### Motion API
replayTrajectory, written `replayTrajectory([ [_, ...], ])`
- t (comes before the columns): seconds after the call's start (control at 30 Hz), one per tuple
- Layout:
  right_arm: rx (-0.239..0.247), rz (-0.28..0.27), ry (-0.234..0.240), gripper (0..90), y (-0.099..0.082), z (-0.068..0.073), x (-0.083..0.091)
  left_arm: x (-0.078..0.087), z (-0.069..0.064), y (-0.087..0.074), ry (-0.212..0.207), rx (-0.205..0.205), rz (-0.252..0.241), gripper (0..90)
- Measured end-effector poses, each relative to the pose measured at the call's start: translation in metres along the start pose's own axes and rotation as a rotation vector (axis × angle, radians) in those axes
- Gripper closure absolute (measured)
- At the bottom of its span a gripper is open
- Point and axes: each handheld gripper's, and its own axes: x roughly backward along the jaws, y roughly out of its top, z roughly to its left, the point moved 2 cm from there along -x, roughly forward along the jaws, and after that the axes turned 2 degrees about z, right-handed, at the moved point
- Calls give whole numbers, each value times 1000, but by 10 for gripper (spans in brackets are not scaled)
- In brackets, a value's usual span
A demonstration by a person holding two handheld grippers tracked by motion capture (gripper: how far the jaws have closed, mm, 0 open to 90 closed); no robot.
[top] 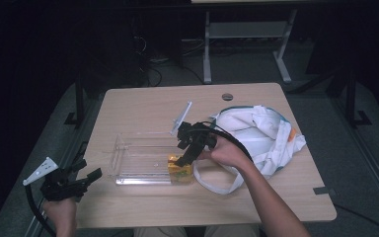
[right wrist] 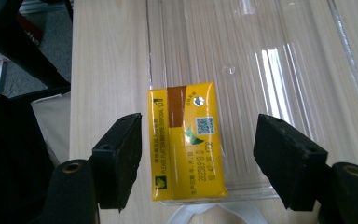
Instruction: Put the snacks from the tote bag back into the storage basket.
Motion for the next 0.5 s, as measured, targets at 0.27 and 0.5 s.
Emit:
replayTrajectory([
  [0.27,-14,-16,-16,318,-1,-3,13,0,0,0,1,0,0,126],
  [0.5,-18,-33,-33,314,-2,-6,22,1,1,0,1,-4,-3,126],
])
